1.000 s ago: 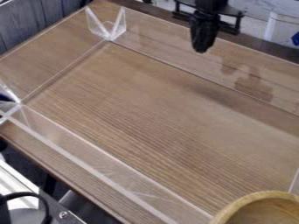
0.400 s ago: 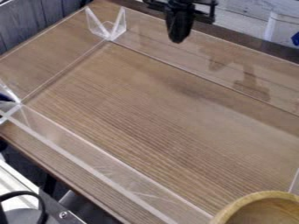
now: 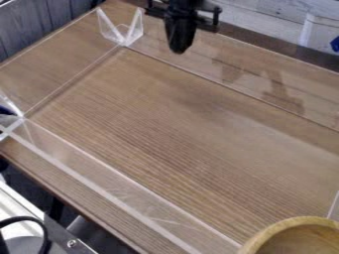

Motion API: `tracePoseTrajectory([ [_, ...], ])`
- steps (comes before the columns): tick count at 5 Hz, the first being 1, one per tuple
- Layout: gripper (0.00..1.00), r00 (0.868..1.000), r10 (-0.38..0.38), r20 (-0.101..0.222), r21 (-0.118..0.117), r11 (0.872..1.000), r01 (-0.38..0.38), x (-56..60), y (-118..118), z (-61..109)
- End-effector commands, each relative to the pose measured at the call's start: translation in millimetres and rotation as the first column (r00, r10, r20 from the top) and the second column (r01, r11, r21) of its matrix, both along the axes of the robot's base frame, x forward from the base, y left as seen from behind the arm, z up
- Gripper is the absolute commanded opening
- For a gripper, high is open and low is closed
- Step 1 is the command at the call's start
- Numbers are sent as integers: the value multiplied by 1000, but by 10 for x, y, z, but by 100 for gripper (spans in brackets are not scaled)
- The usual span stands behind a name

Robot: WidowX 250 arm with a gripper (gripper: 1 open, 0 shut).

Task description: Remove the green block from inside the brown bowl and put it on the table

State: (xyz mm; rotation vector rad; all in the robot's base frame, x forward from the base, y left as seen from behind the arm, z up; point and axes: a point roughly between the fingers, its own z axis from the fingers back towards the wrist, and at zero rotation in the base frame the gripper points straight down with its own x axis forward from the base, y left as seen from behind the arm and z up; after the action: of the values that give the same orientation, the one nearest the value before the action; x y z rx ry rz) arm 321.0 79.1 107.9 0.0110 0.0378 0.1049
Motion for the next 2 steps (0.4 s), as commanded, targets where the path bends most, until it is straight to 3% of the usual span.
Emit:
tracePoseTrajectory([
  [1, 0, 998, 1, 70, 27, 1000, -3, -7, 108, 159],
  [2, 0, 998, 9, 61, 31, 999, -11, -41, 190, 81],
])
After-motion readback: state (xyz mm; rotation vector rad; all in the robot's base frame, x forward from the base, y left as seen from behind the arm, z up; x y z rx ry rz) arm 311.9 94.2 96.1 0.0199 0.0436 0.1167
